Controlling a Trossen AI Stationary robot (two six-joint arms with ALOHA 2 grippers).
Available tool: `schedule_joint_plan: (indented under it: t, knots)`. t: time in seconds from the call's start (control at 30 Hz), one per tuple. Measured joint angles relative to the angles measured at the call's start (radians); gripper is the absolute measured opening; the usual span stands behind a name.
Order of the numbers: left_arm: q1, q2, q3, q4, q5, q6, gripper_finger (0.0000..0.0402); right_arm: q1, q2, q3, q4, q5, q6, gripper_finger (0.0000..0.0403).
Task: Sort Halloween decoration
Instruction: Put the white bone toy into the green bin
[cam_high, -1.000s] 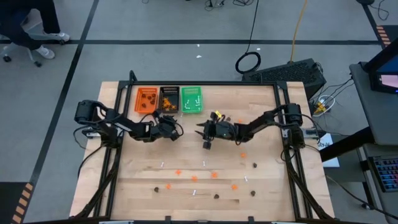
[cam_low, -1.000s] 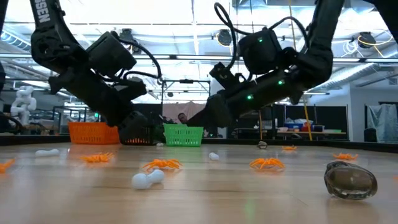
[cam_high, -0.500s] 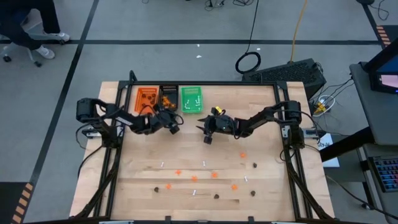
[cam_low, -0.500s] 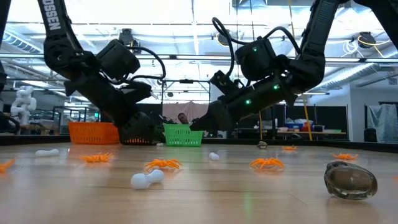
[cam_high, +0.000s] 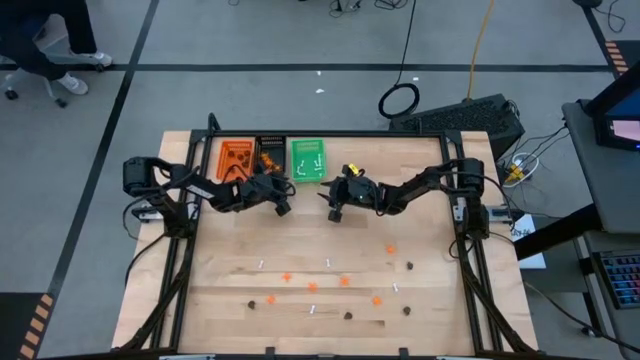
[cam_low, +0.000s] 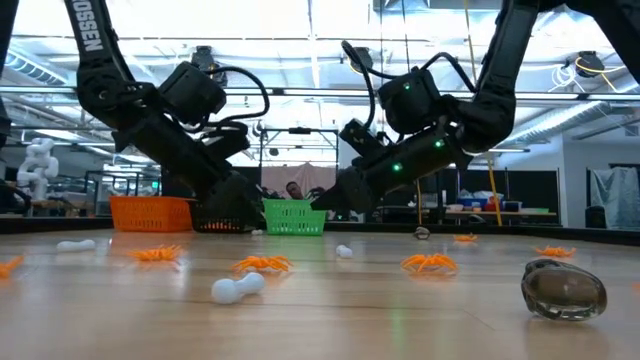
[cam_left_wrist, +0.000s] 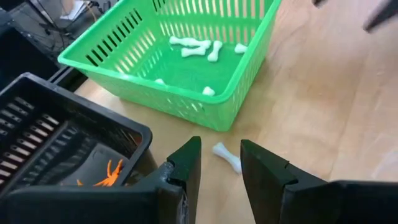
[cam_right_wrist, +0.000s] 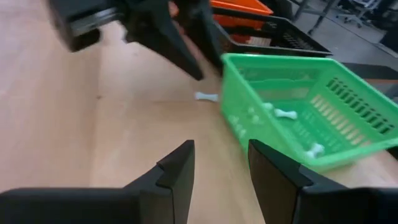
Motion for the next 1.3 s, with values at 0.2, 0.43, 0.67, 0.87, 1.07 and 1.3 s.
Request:
schedule_joint_plan:
  t: [0.2, 0.43, 0.67, 0.87, 1.07, 1.3]
  knots:
    - [0.025, 0.03, 0.0, 0.003, 0.037, 0.0, 0.0112, -0.037, 0.0, 0.0, 0.034, -0.075, -0.003, 0.0137]
    - [0.04, 0.063, 0.0, 0.0, 0.083, 0.002, 0.0112, -0.062, 0.0, 0.0, 0.047, -0.075, -0.003, 0.0137]
    - [0.041, 0.063, 0.0, 0.04, 0.129, -0.004, 0.0112, -0.083, 0.0, 0.0, 0.047, -0.075, -0.003, 0.0137]
    - [0.048, 0.063, 0.001, 0.058, 0.147, -0.053, 0.0112, -0.083, 0.0, 0.0, 0.047, -0.077, -0.011, 0.0137]
    - [0.081, 0.063, 0.001, 0.056, 0.161, -0.055, 0.0112, -0.083, 0.0, 0.0, 0.047, -0.078, -0.013, 0.0137]
    - [0.079, 0.063, 0.001, 0.056, 0.207, -0.054, 0.0148, -0.083, 0.0, 0.0, 0.047, -0.078, -0.013, 0.0137]
